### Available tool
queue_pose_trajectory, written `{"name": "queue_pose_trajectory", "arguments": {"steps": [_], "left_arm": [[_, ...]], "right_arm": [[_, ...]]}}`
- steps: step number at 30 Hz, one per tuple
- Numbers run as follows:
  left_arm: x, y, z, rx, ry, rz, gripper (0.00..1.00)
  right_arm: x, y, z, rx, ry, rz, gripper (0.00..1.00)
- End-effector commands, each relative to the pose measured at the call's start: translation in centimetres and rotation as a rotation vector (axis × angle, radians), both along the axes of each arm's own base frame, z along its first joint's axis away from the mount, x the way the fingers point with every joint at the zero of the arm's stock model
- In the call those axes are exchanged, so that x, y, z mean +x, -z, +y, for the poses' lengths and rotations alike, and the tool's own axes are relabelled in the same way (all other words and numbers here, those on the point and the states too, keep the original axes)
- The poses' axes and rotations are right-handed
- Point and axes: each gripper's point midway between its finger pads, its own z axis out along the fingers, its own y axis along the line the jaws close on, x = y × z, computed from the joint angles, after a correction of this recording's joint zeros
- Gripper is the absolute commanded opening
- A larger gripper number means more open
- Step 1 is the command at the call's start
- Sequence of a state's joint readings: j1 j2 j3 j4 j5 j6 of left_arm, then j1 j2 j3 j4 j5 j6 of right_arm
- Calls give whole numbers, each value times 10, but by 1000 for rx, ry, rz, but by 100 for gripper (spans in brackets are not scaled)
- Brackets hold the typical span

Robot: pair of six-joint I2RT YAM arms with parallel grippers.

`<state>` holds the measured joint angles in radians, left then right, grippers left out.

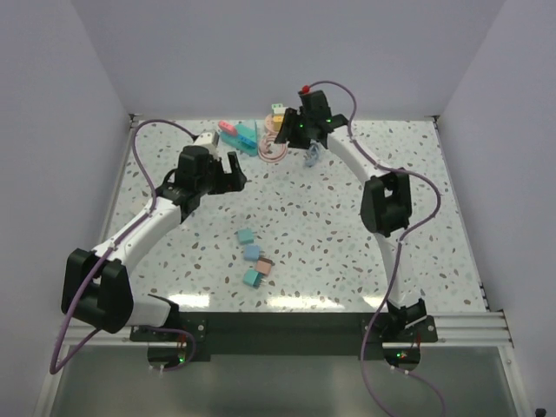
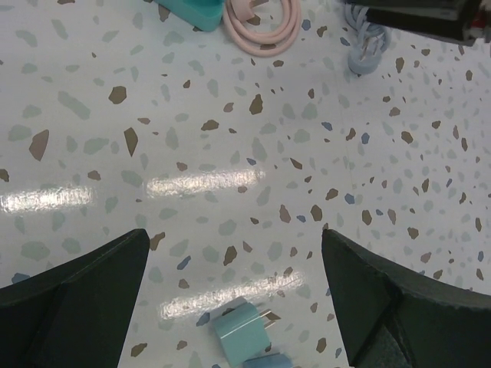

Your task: Pull the plug off the socket

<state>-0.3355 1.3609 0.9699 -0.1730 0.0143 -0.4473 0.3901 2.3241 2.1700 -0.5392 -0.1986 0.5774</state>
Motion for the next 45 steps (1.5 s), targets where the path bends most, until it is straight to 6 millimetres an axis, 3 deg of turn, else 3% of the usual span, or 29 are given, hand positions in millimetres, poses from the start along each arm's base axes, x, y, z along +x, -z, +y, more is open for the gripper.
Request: {"name": "queue_pose_trajectory", "arguments": {"steps": [1, 7, 11, 21, 24, 25, 27, 28, 30, 34, 35, 36, 39, 44, 45], "left_arm": [[8, -20, 4, -31, -27, -60, 100], [-1, -19, 9, -39, -41, -57, 100], [-8, -8, 13, -39, -50, -32, 100], [-23, 3, 19, -61, -75, -13, 100], [-26, 5, 20, -61, -78, -5, 100], [-27, 5, 21, -60, -80, -2, 100], [-28, 6, 21, -59, -80, 3, 100], [-27, 7, 26, -46, -101, 2, 100], [-28, 6, 27, -45, -104, -1, 100], [-31, 12, 29, -42, -106, 9, 100], [-31, 12, 30, -45, -108, 7, 100], [-31, 12, 29, -49, -104, 4, 100], [-32, 16, 27, -53, -95, 9, 100], [-30, 16, 22, -56, -59, 5, 100], [-29, 15, 21, -56, -54, 4, 100]], "right_arm": [[5, 43, -11, -145, 64, 53, 54], [30, 43, 5, -168, 144, -60, 57], [39, 58, 8, -208, 197, -78, 60], [49, 117, 15, -218, 327, -20, 66], [48, 124, 14, -219, 366, 11, 59], [45, 137, 11, -236, 375, 33, 55], [39, 144, 12, -245, 366, 63, 46], [34, 153, 11, -256, 349, 92, 35], [26, 161, 7, -289, 325, 123, 29], [-9, 182, -9, -411, 226, 225, 17], [-12, 168, -11, -417, 212, 216, 16], [-29, 184, -22, -474, 175, 261, 15], [-52, 175, -39, -541, 110, 278, 11], [-93, 158, -49, -571, -36, 328, 11], [-120, 172, -53, -572, -125, 386, 11]]}}
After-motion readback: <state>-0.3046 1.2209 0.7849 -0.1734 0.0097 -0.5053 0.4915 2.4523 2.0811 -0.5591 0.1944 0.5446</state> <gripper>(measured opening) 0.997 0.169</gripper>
